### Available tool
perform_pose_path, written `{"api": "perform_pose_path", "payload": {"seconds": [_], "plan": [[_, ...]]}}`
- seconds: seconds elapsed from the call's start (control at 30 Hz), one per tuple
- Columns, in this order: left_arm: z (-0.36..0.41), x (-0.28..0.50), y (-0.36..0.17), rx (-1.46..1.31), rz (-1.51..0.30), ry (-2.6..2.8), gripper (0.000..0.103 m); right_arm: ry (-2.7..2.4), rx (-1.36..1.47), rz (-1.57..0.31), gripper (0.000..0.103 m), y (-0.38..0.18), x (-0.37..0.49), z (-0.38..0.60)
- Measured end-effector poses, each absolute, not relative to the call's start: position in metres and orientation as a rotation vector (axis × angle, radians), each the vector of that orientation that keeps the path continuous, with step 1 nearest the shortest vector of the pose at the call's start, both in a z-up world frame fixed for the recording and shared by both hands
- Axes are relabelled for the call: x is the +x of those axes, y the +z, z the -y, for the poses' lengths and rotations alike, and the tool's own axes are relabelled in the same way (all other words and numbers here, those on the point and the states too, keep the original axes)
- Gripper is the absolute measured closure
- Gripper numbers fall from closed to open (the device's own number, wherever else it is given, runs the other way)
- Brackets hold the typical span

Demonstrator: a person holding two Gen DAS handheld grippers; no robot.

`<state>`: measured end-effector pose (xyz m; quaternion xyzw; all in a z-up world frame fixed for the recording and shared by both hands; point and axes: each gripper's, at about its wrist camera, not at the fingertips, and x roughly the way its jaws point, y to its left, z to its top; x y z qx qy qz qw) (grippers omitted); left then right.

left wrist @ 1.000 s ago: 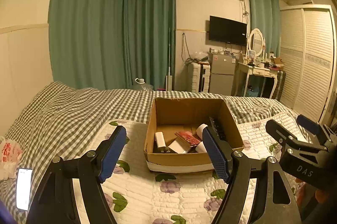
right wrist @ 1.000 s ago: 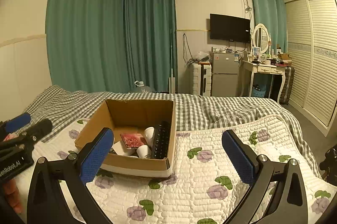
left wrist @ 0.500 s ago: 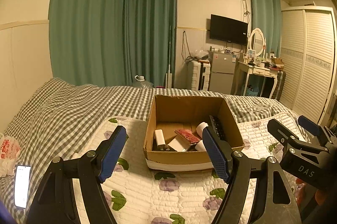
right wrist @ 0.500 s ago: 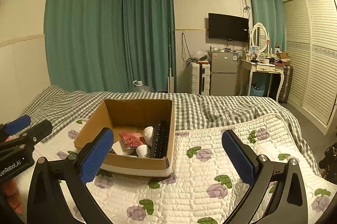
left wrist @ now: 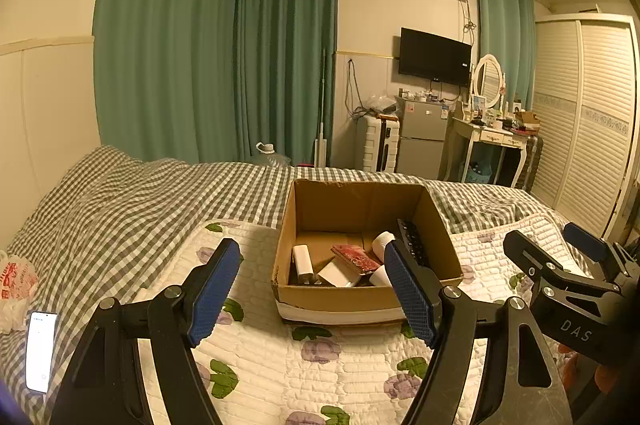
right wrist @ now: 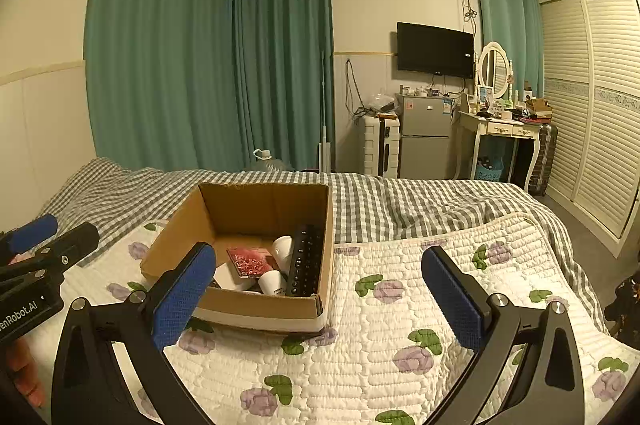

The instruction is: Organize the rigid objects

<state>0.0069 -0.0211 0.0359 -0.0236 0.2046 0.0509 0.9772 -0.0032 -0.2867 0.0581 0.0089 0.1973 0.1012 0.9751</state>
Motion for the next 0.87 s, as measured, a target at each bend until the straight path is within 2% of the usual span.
{"api": "perform_pose_path", "payload": {"seconds": [0.87], "plan": [[0.023, 0.0062, 0.0333, -0.041, -0.42, 0.1, 0.026, 0.205, 0.012, -0.415, 0.0, 0.0556, -0.0021, 0.2852]]}}
